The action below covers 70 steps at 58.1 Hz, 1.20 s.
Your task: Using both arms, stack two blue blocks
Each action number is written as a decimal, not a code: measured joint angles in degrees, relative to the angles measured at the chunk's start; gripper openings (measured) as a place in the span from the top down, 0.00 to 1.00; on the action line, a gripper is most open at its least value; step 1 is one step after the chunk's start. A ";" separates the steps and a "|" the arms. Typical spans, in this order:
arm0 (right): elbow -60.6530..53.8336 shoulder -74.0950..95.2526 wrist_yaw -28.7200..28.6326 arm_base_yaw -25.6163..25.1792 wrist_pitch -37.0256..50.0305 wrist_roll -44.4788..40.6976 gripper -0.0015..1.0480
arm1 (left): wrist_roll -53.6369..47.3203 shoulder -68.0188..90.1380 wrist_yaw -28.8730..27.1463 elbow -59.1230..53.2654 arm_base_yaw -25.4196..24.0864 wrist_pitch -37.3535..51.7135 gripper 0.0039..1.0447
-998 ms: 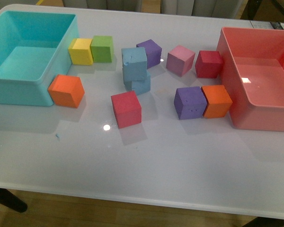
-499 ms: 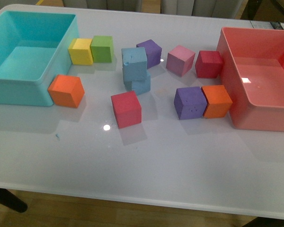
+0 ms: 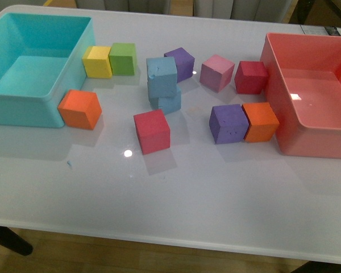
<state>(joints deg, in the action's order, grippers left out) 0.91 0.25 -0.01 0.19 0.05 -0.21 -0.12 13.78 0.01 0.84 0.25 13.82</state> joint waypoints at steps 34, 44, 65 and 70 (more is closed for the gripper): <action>0.00 0.00 0.00 0.00 0.00 0.02 0.09 | 0.00 -13.42 0.00 0.02 0.00 -13.73 0.99; 0.00 0.00 0.00 0.00 0.00 0.02 0.09 | 0.02 -13.42 0.00 0.02 0.00 -13.75 0.91; 0.00 0.00 0.00 0.00 0.00 0.00 0.09 | 0.02 -13.42 0.00 0.02 0.00 -13.75 0.26; 0.00 0.00 0.02 0.00 -0.02 0.00 0.09 | 0.02 -13.42 0.00 0.02 0.00 -13.75 0.11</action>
<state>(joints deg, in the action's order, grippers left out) 0.91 0.25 0.01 0.19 0.03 -0.21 -0.10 0.36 0.01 0.86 0.25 0.08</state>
